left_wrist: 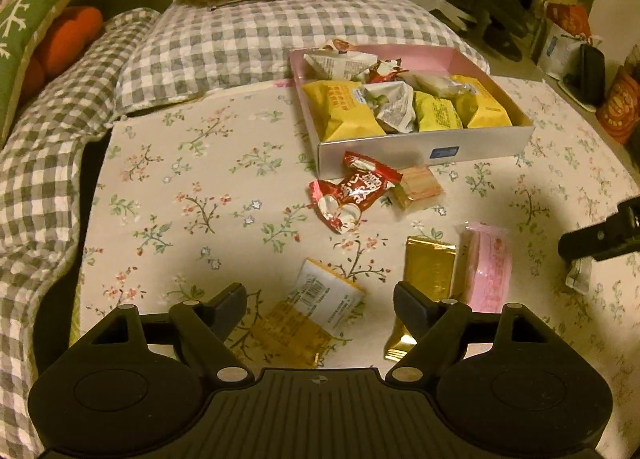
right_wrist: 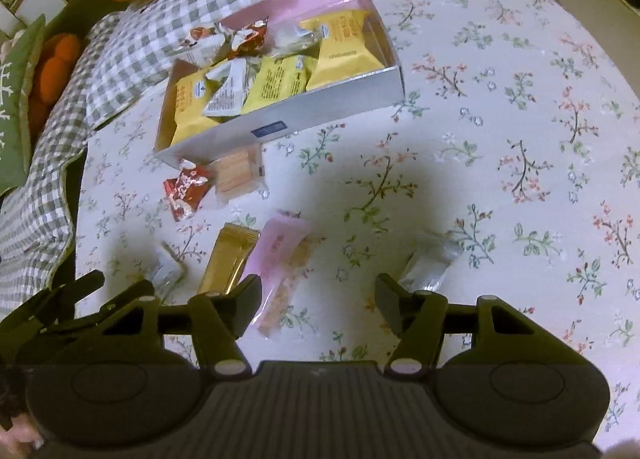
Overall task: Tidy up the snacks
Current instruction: 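Grasp the white-and-orange printed packet with the left gripper while the right grasps the clear wrapper, then lift both held packets and carry them over the box, then lower both packets into the box and open both grippers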
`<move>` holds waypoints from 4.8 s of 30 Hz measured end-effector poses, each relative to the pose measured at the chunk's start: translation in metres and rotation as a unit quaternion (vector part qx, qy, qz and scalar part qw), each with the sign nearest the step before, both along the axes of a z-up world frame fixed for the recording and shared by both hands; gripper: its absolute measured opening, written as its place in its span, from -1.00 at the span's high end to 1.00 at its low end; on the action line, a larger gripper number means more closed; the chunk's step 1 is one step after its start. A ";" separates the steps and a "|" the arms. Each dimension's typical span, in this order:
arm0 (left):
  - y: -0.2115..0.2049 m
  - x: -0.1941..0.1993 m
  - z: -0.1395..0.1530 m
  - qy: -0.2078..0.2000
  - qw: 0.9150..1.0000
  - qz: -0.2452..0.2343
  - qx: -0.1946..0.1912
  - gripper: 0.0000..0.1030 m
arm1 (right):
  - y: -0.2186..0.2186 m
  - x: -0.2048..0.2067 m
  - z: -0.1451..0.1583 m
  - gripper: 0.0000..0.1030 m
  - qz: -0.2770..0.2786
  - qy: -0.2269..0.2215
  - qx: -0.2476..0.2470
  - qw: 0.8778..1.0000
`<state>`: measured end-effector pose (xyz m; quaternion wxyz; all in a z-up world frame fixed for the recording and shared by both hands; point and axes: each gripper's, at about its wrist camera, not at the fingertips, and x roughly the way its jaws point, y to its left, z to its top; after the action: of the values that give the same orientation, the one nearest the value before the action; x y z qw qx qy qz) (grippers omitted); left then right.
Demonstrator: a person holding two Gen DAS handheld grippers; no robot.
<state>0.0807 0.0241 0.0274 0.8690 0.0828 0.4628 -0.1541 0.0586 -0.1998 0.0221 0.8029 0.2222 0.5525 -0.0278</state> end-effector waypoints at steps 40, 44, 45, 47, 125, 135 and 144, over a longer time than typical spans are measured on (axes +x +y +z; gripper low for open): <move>-0.007 0.016 -0.034 0.037 0.998 -0.019 0.036 0.29 | -0.012 0.009 -0.031 0.57 -0.037 0.020 -0.069 0.997; -0.010 0.014 -0.031 0.026 0.999 -0.015 0.041 0.29 | -0.011 0.009 -0.029 0.57 -0.036 0.012 -0.066 0.997; -0.011 0.013 -0.030 0.024 0.999 -0.013 0.042 0.29 | -0.011 0.009 -0.028 0.57 -0.035 0.010 -0.062 0.997; -0.013 0.012 -0.027 0.018 0.999 -0.011 0.040 0.29 | -0.009 0.009 -0.024 0.57 -0.030 0.005 -0.060 0.998; -0.038 0.107 0.028 -0.054 0.986 0.067 -0.142 -0.20 | -0.041 0.089 0.017 0.05 -0.044 -0.142 0.045 0.988; -0.042 0.074 0.016 0.002 0.995 0.052 -0.087 -0.22 | -0.027 0.072 0.006 -0.14 -0.020 -0.065 0.024 0.997; -0.043 0.039 0.004 0.049 0.995 0.035 -0.078 -0.25 | -0.001 0.052 -0.002 -0.28 0.038 -0.012 0.009 0.999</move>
<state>0.1196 -0.0192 0.0311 0.8542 -0.0091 0.4937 -0.1630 0.1108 -0.2006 0.0202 0.8081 0.2080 0.5509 0.0106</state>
